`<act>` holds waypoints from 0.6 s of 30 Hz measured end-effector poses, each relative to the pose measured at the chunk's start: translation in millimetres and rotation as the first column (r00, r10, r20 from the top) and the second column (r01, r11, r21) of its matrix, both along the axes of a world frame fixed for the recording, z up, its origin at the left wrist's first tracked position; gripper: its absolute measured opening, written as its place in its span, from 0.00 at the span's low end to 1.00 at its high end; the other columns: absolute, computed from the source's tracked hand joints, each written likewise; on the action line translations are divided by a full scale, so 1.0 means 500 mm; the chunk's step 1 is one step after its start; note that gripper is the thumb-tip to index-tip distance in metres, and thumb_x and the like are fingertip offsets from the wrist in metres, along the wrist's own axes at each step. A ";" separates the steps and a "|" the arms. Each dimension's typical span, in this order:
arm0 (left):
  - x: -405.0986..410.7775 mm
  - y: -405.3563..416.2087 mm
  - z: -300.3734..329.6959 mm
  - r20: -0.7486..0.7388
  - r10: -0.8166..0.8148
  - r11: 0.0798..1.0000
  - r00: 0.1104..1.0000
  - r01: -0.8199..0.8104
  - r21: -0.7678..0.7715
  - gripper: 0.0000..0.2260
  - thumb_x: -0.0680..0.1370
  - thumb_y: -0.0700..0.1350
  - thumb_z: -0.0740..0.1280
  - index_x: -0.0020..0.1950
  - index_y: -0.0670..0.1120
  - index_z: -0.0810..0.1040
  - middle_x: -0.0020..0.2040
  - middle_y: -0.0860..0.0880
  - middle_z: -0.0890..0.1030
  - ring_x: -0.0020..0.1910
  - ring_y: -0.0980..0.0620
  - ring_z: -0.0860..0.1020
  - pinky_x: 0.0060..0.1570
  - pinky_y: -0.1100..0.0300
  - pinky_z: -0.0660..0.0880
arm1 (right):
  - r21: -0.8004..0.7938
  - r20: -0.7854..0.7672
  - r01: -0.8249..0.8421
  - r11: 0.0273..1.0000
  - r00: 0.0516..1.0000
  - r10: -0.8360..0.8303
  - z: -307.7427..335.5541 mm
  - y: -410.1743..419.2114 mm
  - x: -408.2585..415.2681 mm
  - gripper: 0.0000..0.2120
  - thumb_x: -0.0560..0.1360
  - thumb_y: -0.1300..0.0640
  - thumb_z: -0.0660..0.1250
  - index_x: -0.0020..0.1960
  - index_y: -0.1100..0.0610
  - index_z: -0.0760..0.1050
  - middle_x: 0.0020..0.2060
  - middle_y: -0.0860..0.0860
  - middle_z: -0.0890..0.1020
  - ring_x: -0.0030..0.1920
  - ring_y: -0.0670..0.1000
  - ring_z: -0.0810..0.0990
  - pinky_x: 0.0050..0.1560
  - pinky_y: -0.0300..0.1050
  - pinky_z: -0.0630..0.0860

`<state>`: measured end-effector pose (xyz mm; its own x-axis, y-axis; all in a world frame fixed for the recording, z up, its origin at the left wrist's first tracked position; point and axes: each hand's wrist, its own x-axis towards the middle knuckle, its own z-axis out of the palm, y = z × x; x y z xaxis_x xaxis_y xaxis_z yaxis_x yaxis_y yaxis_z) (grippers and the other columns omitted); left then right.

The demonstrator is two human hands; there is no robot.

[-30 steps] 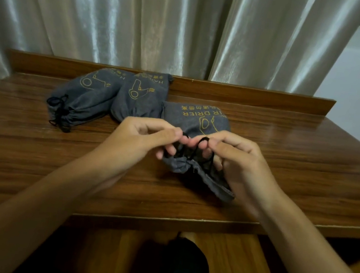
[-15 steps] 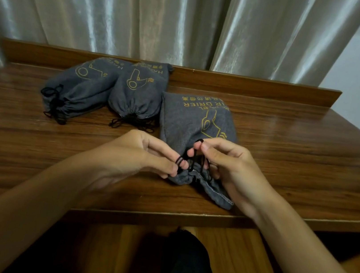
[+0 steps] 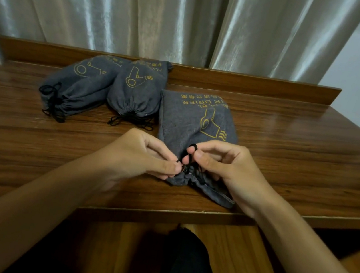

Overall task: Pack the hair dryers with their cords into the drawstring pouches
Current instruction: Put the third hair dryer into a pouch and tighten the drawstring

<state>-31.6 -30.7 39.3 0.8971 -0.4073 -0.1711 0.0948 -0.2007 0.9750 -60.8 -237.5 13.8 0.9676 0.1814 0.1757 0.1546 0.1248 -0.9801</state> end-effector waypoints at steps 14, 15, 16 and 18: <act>-0.026 -0.041 -0.053 0.060 0.268 0.959 0.962 -0.260 -0.114 0.06 0.76 0.42 0.71 0.46 0.38 0.83 0.32 0.46 0.82 0.27 0.57 0.75 0.29 0.70 0.73 | -0.370 0.396 0.357 0.857 0.896 -0.202 -0.020 0.023 -0.010 0.07 0.68 0.61 0.78 0.43 0.51 0.83 0.36 0.49 0.85 0.37 0.42 0.80 0.41 0.34 0.75; -0.026 -0.042 -0.051 0.036 0.268 0.956 0.963 -0.261 -0.131 0.07 0.76 0.42 0.70 0.46 0.38 0.83 0.31 0.47 0.82 0.27 0.57 0.75 0.29 0.70 0.74 | -0.410 0.473 0.406 0.816 0.860 -0.191 -0.021 0.024 -0.013 0.07 0.68 0.60 0.79 0.44 0.52 0.84 0.36 0.49 0.84 0.36 0.42 0.79 0.41 0.34 0.74; -0.027 -0.043 -0.050 0.019 0.271 0.953 0.962 -0.265 -0.144 0.08 0.77 0.42 0.70 0.46 0.37 0.83 0.31 0.48 0.81 0.27 0.57 0.75 0.29 0.69 0.74 | -0.452 0.564 0.468 0.759 0.809 -0.163 -0.020 0.025 -0.015 0.06 0.68 0.59 0.79 0.44 0.55 0.84 0.36 0.48 0.84 0.36 0.44 0.78 0.41 0.34 0.73; -0.027 -0.044 -0.050 0.006 0.277 0.951 0.961 -0.273 -0.147 0.09 0.77 0.43 0.69 0.45 0.36 0.83 0.31 0.47 0.81 0.28 0.58 0.76 0.30 0.69 0.75 | -0.494 0.700 0.574 0.653 0.708 -0.092 -0.020 0.030 -0.016 0.07 0.68 0.59 0.79 0.44 0.58 0.84 0.36 0.48 0.84 0.36 0.48 0.77 0.42 0.37 0.72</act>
